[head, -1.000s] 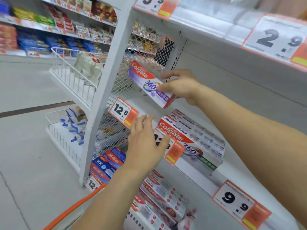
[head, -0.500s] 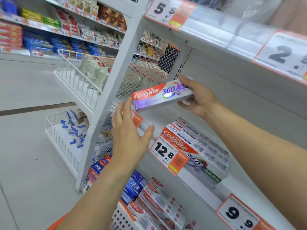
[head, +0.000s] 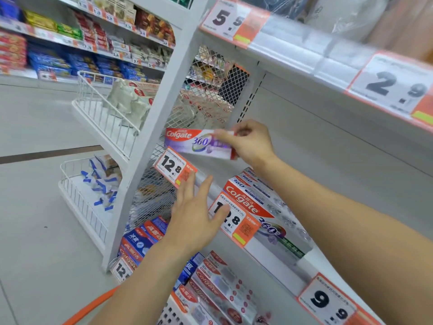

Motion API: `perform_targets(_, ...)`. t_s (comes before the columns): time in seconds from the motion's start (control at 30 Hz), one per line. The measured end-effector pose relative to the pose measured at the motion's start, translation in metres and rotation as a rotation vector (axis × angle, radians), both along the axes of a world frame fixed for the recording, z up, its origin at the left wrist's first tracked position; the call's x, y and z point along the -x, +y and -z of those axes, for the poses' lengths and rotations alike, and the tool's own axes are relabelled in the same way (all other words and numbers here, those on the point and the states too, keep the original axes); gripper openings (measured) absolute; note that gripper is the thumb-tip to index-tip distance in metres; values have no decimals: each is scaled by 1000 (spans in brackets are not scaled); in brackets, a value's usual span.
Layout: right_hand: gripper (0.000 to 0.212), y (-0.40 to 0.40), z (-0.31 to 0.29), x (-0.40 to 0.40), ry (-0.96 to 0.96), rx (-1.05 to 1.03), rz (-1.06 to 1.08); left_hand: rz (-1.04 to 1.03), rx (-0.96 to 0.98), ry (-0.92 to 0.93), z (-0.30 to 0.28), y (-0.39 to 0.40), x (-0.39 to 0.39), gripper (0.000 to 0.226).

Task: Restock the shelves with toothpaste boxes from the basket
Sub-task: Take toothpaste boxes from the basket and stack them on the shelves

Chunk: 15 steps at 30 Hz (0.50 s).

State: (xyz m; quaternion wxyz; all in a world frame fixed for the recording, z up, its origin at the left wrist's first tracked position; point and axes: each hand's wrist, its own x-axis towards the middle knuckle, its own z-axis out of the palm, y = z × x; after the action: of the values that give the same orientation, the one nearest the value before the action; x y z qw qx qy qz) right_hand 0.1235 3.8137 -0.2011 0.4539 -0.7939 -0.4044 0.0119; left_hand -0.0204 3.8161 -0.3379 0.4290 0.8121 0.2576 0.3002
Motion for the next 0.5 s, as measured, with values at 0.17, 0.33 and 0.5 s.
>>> perform_targets(0.17, 45, -12, 3, 4, -252, 571, -230, -33, -20, 24, 2, -1, -5, 95)
perform_targets(0.33, 48, -7, -11, 5, -282, 767, -297, -53, -49, 22, 4, -2, -6, 101)
perform_targets(0.5, 50, -19, -18, 4, -297, 829, -325, -47, -83, -3, 1, 1, -3, 91)
